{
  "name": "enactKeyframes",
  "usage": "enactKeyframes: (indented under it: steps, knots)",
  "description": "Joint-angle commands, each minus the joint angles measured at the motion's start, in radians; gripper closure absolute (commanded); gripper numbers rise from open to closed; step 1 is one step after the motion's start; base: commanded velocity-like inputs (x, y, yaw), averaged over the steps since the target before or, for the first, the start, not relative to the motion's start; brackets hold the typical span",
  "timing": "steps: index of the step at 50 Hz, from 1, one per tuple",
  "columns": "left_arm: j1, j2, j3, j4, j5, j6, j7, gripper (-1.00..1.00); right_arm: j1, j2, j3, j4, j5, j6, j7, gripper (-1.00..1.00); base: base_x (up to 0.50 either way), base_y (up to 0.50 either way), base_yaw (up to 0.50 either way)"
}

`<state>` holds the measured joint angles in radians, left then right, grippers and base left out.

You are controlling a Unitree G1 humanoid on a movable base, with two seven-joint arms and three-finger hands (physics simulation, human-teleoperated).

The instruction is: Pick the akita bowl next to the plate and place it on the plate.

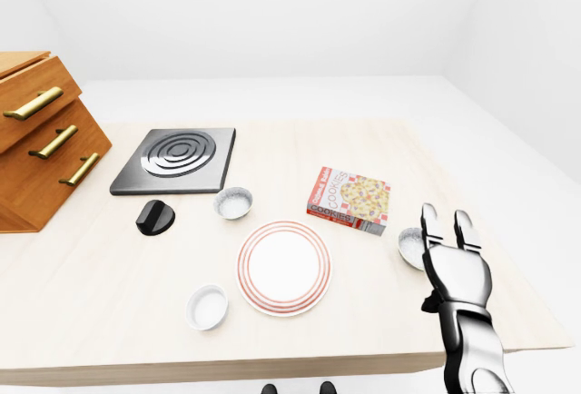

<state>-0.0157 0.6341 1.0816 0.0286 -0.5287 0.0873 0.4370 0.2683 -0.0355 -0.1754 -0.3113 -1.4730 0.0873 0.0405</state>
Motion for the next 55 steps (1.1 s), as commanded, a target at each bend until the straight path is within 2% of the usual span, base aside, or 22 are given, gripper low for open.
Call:
enactKeyframes:
  steps: [1, 23, 55]
  knots:
    - [-0.003, -0.008, -0.015, -0.002, 0.003, 0.0, 0.002, -1.0, -0.069, -0.048, 0.026, 0.153, 0.059, 0.0, -0.093, -1.0, 0.0, 0.0, 0.0]
    - [-0.002, -0.011, -0.021, 0.01, 0.005, 0.0, -0.004, -1.0, -0.162, -0.113, 0.054, 0.32, 0.138, 0.0, -0.156, -1.0, 0.0, 0.0, 0.0]
    - [-0.003, -0.019, -0.023, -0.012, 0.0, 0.0, 0.004, -1.0, -0.189, -0.158, 0.061, 0.537, 0.23, 0.0, -0.254, -1.0, 0.0, 0.0, 0.0]
